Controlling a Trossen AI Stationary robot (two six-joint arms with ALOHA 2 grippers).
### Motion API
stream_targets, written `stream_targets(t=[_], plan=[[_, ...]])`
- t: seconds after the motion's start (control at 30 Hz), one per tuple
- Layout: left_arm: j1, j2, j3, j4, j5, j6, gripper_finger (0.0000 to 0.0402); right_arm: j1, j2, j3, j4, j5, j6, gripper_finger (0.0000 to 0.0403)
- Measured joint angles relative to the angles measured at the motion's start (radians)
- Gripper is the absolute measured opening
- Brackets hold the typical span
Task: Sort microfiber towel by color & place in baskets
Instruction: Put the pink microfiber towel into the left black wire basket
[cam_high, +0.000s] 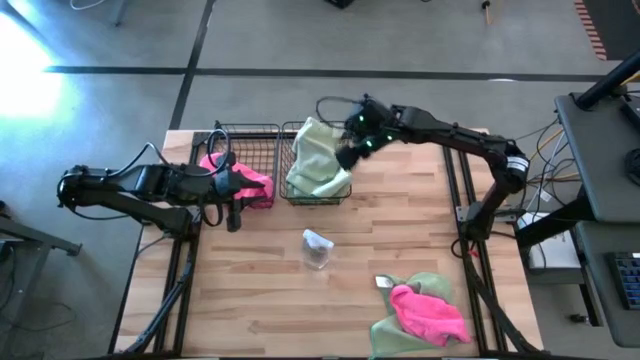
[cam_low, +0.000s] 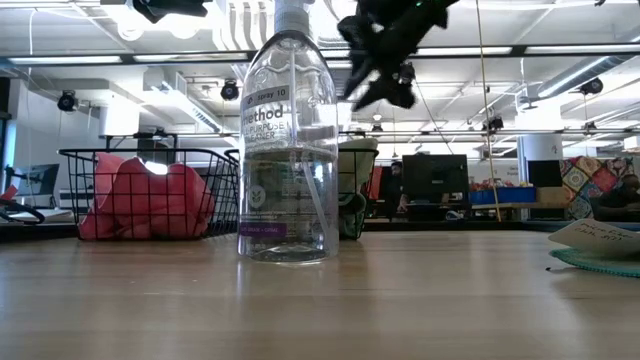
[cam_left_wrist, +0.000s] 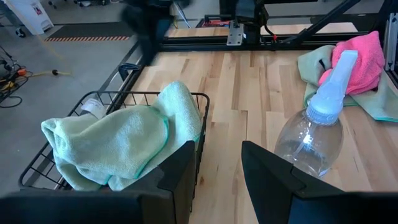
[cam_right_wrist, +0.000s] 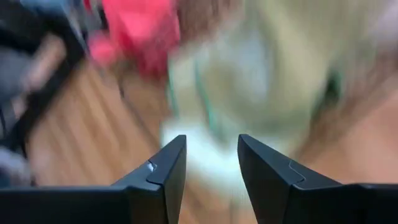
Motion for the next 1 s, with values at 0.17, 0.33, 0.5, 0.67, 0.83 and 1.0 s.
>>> stream_targets(t=[0.17, 0.33, 0.5, 0.67, 0.83, 1.0], plan=[[0.0, 0.0, 0.0, 0.0, 0.0, 0.014, 0.0116, 0.08, -0.028, 0.0, -0.389, 0.026, 0.008, 0.0125], [0.0, 0.0, 0.0, 0.001, 0.0, 0.028, 0.0116, 0.211, -0.03, 0.0, -0.633, 0.109, 0.072, 0.0116], [0.0, 0.0, 0.0, 0.005, 0.0, 0.034, 0.0116, 0.353, -0.03, 0.0, -0.67, 0.105, 0.182, 0.0114], [0.0, 0.0, 0.0, 0.004, 0.014, 0.034, 0.0116, 0.485, -0.027, -0.001, -0.67, 0.104, 0.288, 0.0114], [0.0, 0.0, 0.0, 0.003, 0.06, 0.01, 0.0116, 0.598, -0.027, -0.012, -0.667, 0.104, 0.425, 0.0114], [-0.003, 0.003, 0.0, 0.003, 0.086, -0.054, 0.0116, 0.709, -0.026, -0.04, -0.661, 0.105, 0.562, 0.0114]])
